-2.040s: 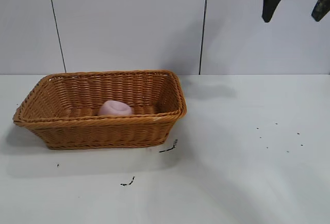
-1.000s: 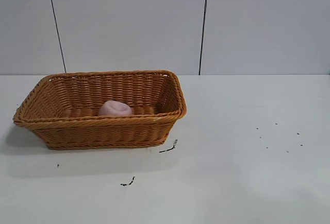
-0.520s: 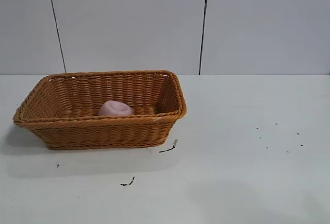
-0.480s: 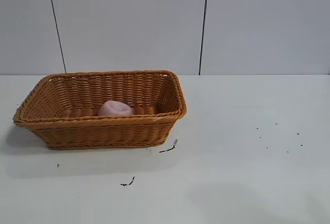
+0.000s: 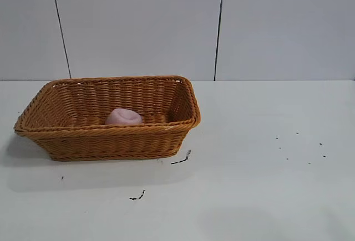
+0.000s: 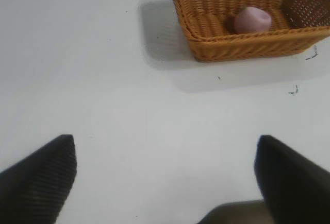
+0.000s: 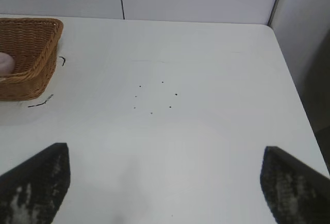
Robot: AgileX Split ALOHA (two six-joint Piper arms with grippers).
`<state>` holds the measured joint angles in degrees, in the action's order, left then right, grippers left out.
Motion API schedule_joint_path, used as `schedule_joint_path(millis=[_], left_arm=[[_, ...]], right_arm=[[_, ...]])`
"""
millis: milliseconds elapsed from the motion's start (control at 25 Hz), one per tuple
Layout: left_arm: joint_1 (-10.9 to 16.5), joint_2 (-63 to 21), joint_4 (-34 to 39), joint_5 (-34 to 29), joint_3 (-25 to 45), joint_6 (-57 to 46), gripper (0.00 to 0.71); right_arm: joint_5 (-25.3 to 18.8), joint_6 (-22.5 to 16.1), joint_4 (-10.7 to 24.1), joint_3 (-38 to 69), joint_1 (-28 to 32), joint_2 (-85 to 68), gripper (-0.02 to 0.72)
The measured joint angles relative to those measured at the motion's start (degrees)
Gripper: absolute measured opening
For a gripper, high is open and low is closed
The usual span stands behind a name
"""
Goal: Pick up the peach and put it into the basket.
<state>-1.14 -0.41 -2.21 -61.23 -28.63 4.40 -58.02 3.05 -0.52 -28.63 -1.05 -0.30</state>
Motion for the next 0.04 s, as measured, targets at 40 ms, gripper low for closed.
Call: schedule_joint_path(millis=[40], left_arm=[[0.0, 0.0, 0.0, 0.0, 0.0, 0.0, 0.692]], right_arm=[[0.0, 0.0, 0.0, 0.0, 0.0, 0.0, 0.69]])
